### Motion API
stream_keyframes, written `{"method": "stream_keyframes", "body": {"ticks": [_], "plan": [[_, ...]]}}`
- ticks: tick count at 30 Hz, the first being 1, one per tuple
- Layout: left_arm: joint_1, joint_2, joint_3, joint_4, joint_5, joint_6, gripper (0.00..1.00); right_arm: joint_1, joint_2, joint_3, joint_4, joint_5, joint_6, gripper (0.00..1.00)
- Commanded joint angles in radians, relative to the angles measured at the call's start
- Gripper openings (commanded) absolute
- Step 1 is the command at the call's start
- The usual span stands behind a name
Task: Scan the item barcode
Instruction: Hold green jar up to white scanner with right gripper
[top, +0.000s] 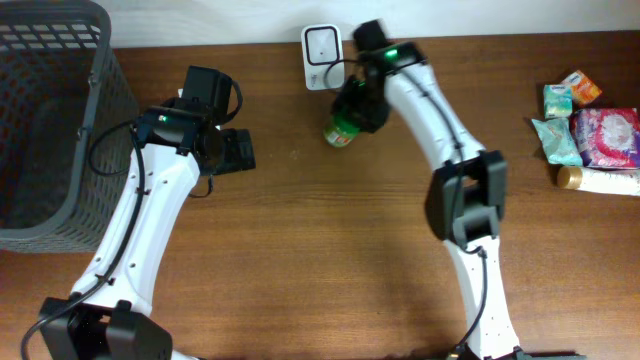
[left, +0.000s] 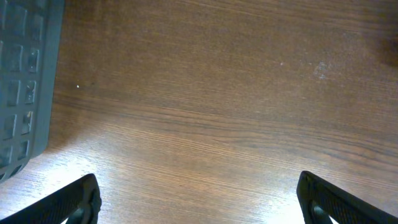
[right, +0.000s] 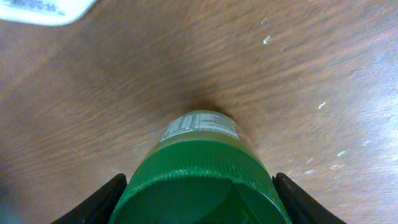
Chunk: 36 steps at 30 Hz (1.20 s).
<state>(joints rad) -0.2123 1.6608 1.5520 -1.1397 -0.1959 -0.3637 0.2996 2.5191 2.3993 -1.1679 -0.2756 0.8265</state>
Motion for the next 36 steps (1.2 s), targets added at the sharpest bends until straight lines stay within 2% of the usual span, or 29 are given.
{"method": "stream_keyframes", "body": {"ticks": [1,5,8,12,17,22,25,27,30,32,34,36], "plan": [[-0.003,-0.004,0.002,0.001,-0.011,-0.01,0.99,-0.164,-0.037,0.032,0.0,-0.466,-0.162,0.56],[-0.003,-0.004,0.002,0.001,-0.011,-0.01,0.99,-0.303,-0.037,0.031,0.001,-0.828,-0.169,0.56],[-0.003,-0.004,0.002,0.001,-0.011,-0.01,0.99,-0.305,-0.037,0.031,0.005,-1.029,-0.168,0.56],[-0.003,-0.004,0.002,0.001,-0.011,-0.01,0.99,-0.258,-0.037,0.031,0.022,-1.064,-0.153,0.56],[-0.003,-0.004,0.002,0.001,-0.01,-0.01,0.99,-0.228,-0.037,0.031,0.187,-1.094,-0.01,0.56],[-0.003,-0.004,0.002,0.001,-0.011,-0.01,0.99,-0.227,-0.037,0.031,0.2,-1.089,-0.002,0.56],[-0.003,-0.004,0.002,0.001,-0.011,-0.01,0.99,-0.222,-0.037,0.031,0.2,-1.04,-0.018,0.54],[-0.003,-0.004,0.002,0.001,-0.011,-0.01,0.99,-0.203,-0.037,0.031,0.2,-0.948,-0.105,0.54],[-0.003,-0.004,0.002,0.001,-0.011,-0.01,0.99,-0.145,-0.037,0.032,0.205,-0.694,-0.247,0.53],[-0.003,-0.004,0.002,0.001,-0.011,-0.01,0.99,-0.112,-0.037,0.032,0.211,-0.44,-0.297,0.53],[-0.003,-0.004,0.002,0.001,-0.011,-0.01,0.99,-0.084,-0.037,0.032,0.298,-0.284,-0.312,0.53],[-0.003,-0.004,0.002,0.001,-0.011,-0.01,0.99,-0.055,-0.037,0.035,0.496,-0.261,-0.364,0.54]]}}
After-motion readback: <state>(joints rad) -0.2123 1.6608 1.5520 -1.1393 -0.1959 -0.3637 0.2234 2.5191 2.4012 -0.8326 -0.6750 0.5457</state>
